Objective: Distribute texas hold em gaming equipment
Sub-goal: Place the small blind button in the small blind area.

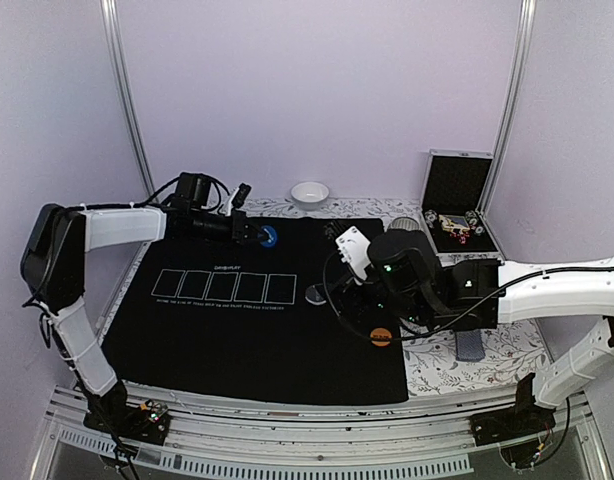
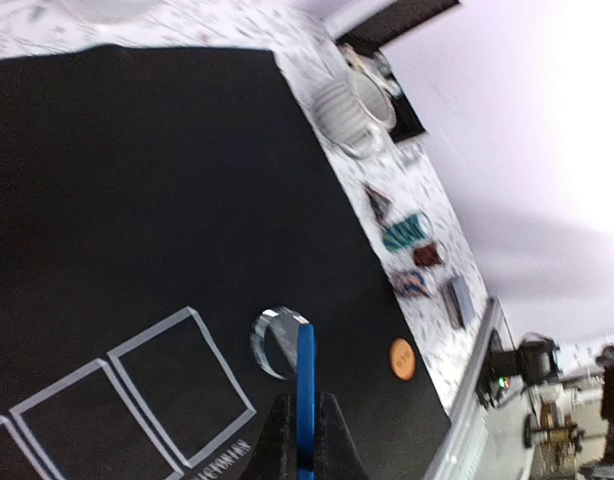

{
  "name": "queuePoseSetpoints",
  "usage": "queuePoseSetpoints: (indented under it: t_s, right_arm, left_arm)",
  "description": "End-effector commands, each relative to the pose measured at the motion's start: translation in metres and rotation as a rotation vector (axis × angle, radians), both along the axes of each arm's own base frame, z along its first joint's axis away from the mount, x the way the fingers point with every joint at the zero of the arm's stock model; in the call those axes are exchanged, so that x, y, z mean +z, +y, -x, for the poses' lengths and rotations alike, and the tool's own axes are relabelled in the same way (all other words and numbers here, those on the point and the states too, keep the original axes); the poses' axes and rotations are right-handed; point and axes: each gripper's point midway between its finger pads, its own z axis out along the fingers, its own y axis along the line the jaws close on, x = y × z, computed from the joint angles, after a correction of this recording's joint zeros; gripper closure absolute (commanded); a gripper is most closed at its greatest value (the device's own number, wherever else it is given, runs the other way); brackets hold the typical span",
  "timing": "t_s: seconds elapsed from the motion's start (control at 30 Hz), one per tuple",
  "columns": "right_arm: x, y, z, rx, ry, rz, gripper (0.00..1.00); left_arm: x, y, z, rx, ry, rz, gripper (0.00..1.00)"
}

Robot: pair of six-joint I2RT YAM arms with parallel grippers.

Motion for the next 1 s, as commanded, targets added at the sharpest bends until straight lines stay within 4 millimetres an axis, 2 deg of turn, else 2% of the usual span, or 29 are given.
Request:
queuePoseSetpoints:
  t_s: [0.0,0.03,0.13,0.27,0.43,0.53,0.63,0.7,0.9,0.97]
  right_arm:
    - [0.004,-0.021,-0.006,-0.066,0.065,-0.072,0.08]
    - [0.002,-0.023,-0.006,-0.072,0.072,-0.070,0.08]
    - [-0.003,-0.027,-0.006,-0.088,0.093,-0.059,0.07]
    - [-0.007,-0.030,-0.007,-0.105,0.116,-0.055,0.07]
    - [-0.012,-0.030,-0.006,-0.111,0.166,-0.052,0.06]
    - [-0.022,-0.031,-0.004,-0.117,0.232,-0.026,0.05]
    - [-0.040,-0.038,-0.006,-0.163,0.348,-0.012,0.05]
    - [-0.061,-0.049,-0.009,-0.225,0.466,-0.008,0.06]
    - [-0.114,-0.075,-0.007,-0.398,0.627,0.090,0.15]
    - [-0.134,-0.082,-0.006,-0.440,0.689,0.134,0.18]
  left_arm:
    - [-0.037,0.049,-0.076,0.190,0.035,-0.061,1.00]
    - [-0.053,0.057,-0.089,0.210,0.068,-0.070,1.00]
    - [-0.081,0.075,-0.118,0.256,0.124,-0.101,1.00]
    - [-0.110,0.086,-0.135,0.282,0.184,-0.126,0.99]
    - [-0.140,0.096,-0.141,0.302,0.229,-0.188,0.82]
    - [-0.146,0.112,-0.141,0.349,0.227,-0.243,0.63]
    - [-0.132,0.131,-0.143,0.413,0.187,-0.286,0.43]
    - [-0.121,0.140,-0.145,0.451,0.151,-0.319,0.31]
    - [-0.063,0.158,-0.146,0.541,0.011,-0.375,0.15]
    - [-0.028,0.155,-0.139,0.552,-0.065,-0.366,0.14]
